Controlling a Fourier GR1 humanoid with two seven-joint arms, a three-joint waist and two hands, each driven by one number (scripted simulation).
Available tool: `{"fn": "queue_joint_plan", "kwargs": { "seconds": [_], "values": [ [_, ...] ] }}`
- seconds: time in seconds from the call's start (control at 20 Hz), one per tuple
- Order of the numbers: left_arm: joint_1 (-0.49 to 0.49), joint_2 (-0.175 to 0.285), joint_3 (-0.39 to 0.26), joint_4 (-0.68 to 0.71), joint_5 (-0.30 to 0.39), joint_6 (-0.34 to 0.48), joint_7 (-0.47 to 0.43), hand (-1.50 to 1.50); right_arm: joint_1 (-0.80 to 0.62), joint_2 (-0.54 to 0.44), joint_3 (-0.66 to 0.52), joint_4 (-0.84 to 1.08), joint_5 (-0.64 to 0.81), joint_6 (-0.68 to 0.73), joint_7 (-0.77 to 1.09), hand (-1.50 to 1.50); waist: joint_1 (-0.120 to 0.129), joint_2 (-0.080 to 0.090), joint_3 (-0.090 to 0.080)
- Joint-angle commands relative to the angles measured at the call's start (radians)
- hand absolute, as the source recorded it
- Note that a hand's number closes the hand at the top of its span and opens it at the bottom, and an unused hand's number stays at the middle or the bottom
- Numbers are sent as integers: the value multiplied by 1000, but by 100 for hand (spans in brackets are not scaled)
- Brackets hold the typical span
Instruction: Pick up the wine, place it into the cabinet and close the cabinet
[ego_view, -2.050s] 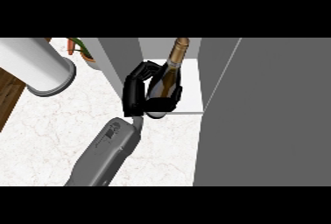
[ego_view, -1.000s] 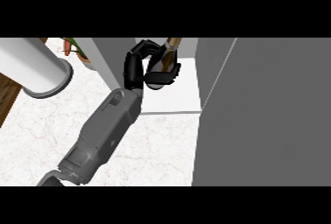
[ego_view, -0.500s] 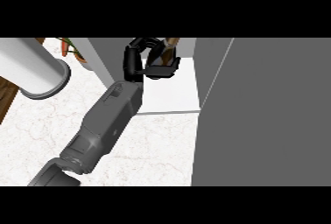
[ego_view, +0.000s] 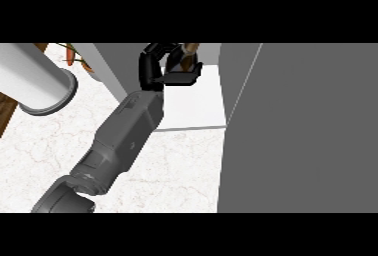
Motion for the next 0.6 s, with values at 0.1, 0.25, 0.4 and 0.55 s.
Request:
{"fn": "queue_joint_plan", "kwargs": {
  "seconds": [0.1, 0.25, 0.4, 0.55],
  "values": [
    [1, 1, 40, 64, 42, -25, -43, 150, -10, 15, -1, -26, -47, -9, 5, -150, -3, 5, -1],
    [-3, 17, 53, 85, 22, -52, -41, 150, 53, 5, 1, -91, -58, 9, 15, -150, -3, 4, 0],
    [-10, 14, 63, 98, 20, -54, -58, 150, 37, 7, -9, -71, -71, 5, 13, -150, -2, 6, 0],
    [-20, 30, 53, 129, 1, -31, -60, 150, 18, 2, 12, -20, -21, 20, -20, -150, -6, 10, -1]
  ]
}}
